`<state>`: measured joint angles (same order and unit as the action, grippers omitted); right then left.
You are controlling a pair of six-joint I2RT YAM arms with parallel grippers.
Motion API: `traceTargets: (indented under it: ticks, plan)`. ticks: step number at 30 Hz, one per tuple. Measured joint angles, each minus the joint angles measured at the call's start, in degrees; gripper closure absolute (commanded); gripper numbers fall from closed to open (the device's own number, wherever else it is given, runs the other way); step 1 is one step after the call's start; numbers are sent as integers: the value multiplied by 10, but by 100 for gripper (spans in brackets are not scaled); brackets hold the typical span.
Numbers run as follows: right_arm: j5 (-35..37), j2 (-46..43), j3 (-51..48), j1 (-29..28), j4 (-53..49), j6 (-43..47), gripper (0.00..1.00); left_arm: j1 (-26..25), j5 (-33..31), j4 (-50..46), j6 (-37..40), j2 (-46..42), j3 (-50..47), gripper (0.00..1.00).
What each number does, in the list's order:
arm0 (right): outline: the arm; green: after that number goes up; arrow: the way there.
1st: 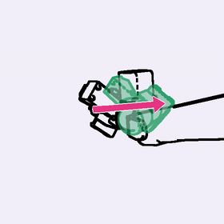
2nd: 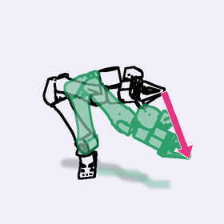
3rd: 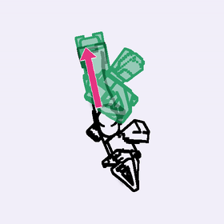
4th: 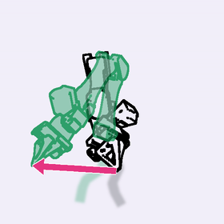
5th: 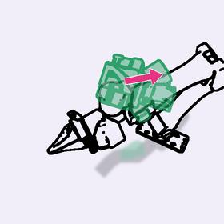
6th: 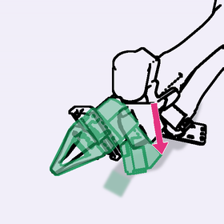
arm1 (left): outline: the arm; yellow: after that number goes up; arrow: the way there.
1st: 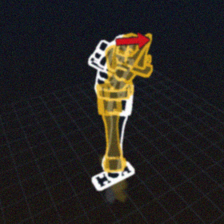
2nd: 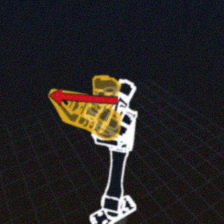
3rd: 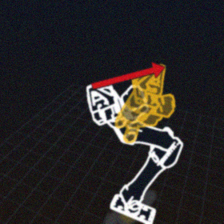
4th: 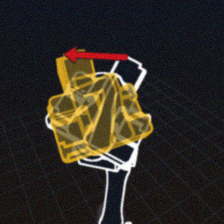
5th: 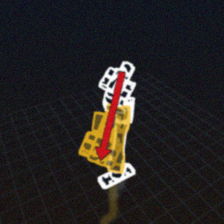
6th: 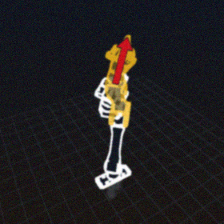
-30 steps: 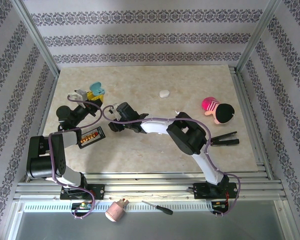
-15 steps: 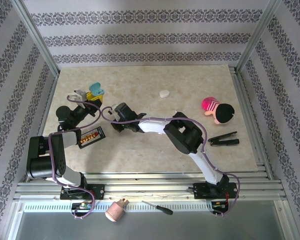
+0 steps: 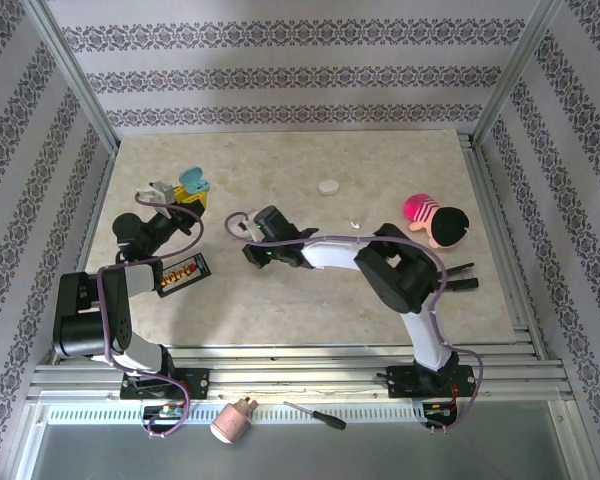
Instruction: Insert the wireless bluetooth earbuds into the charging case
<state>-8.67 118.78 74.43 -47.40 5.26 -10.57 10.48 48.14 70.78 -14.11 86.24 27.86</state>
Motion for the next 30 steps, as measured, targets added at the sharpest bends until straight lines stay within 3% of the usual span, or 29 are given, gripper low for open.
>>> traceTargets:
  ticks: [12, 23, 30]
  plan:
    - [18, -187, -206, 75, -13, -23, 81, -86, 0, -2, 19, 0, 0, 80]
    - [31, -175, -217, 35, -73, -28, 78, -113, 0, -5, 23, 28, 0, 80]
    - [37, -169, -217, 25, -87, -30, 57, -113, 0, -5, 21, 30, 0, 80]
